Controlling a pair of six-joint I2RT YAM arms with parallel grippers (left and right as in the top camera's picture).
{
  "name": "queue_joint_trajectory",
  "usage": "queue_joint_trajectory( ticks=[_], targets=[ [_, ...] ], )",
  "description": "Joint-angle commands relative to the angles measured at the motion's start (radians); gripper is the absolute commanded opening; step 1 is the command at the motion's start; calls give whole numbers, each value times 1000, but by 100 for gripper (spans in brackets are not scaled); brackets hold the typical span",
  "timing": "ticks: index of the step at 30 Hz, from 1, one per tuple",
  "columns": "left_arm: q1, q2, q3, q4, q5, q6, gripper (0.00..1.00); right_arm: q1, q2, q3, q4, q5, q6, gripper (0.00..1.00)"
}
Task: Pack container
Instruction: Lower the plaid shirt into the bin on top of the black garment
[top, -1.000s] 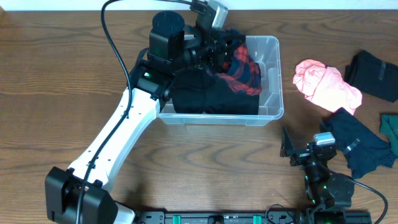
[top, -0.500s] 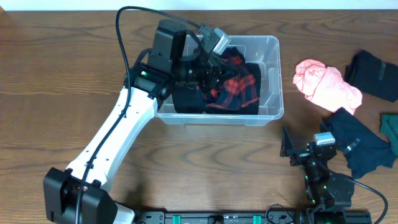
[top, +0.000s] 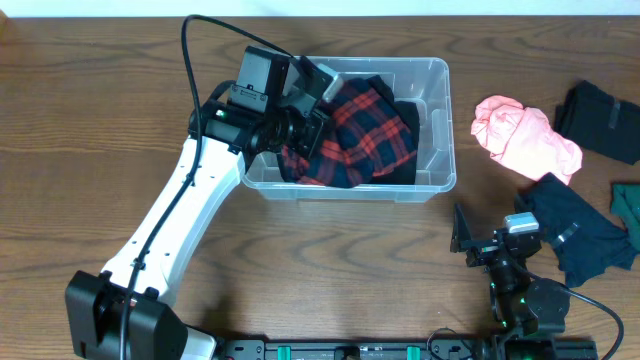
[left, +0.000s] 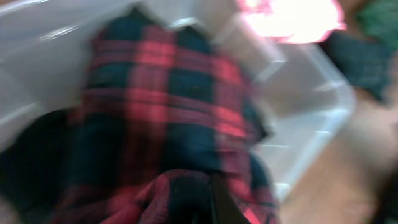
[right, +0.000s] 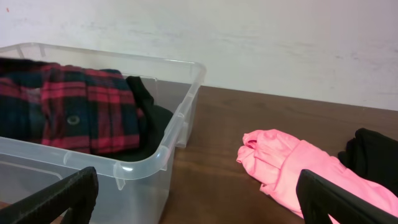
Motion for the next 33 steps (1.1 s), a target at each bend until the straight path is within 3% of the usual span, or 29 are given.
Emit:
queue_joint_trajectory(
  ticks=[1, 16, 33],
  targets=[
    [4, -3, 44, -7, -271, -6, 6, 7, -3, -3, -2, 0, -5, 99],
    [-3, -3, 113, 0, -481, 24, 6, 7, -3, -3, -2, 0, -5, 99],
    [-208, -3, 151, 194, -534, 104, 6, 7, -3, -3, -2, -1, -5, 99]
  ],
)
